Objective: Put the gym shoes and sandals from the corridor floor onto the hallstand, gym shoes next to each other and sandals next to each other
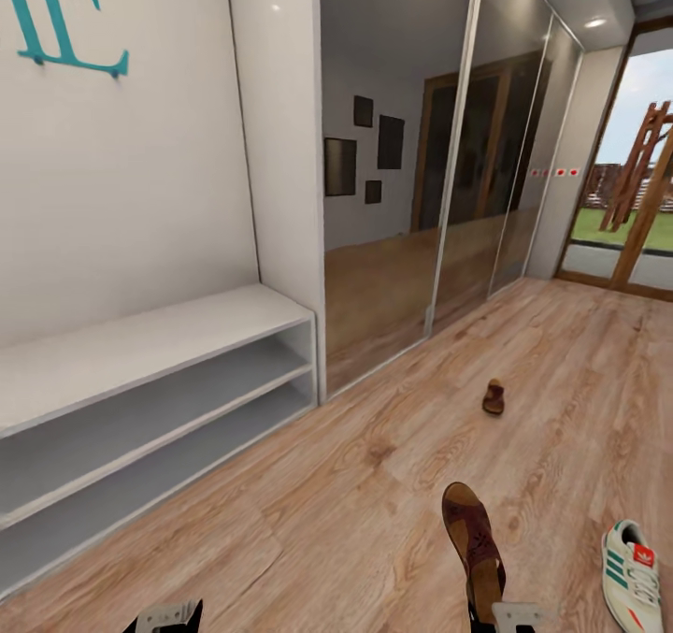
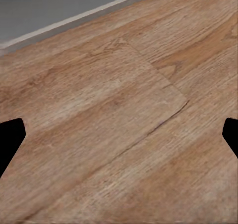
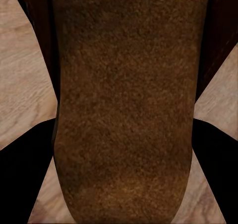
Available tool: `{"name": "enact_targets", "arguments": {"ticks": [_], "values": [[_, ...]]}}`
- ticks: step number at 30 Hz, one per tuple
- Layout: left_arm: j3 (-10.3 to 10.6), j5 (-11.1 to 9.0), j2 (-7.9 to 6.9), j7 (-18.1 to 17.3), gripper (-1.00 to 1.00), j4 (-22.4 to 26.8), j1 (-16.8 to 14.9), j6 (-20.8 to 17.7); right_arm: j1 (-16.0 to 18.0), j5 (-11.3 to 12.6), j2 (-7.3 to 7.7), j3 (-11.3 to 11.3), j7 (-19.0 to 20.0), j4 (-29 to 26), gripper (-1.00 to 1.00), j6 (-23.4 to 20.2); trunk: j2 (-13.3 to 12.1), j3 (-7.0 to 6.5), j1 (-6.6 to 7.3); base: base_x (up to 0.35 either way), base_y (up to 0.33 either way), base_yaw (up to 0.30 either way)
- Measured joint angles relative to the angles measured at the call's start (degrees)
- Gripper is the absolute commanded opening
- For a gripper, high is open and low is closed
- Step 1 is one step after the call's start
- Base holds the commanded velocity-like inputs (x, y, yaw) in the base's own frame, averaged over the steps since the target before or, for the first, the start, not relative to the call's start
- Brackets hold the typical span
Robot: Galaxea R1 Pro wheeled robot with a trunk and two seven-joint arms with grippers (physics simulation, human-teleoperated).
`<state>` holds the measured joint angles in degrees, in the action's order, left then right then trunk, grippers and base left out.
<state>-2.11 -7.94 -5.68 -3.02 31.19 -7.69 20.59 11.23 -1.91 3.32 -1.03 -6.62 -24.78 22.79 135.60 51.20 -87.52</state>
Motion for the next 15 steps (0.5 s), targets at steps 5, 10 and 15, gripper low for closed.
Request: {"name": "enact_targets", "arguments": {"ticks": [5, 10, 15], "values": [[0.00, 0.00, 0.05, 0.00, 1.00, -0.01, 0.00, -0.01, 0.00, -0.05, 0.00, -0.04, 0.03, 0.06, -1.00, 0.03, 0.00, 0.00, 0.01, -0.021, -0.007, 0.279], [0.00, -0.02, -0.01, 0.00, 1.00, -0.01, 0.00, -0.03, 0.00, 0.00, 0.00, -0.02, 0.08, -0.07, -1.00, 0.00, 0.00, 0.00, 0.01, -0.003, -0.001, 0.279], [0.03, -0.01, 0.03, -0.01, 1.00, -0.01, 0.00, 0.00, 0.00, -0.03, 0.00, -0.07, 0.09, -0.06, -1.00, -0.01, 0.00, 0.00, 0.01, 0.000, 0.000, 0.279]]}}
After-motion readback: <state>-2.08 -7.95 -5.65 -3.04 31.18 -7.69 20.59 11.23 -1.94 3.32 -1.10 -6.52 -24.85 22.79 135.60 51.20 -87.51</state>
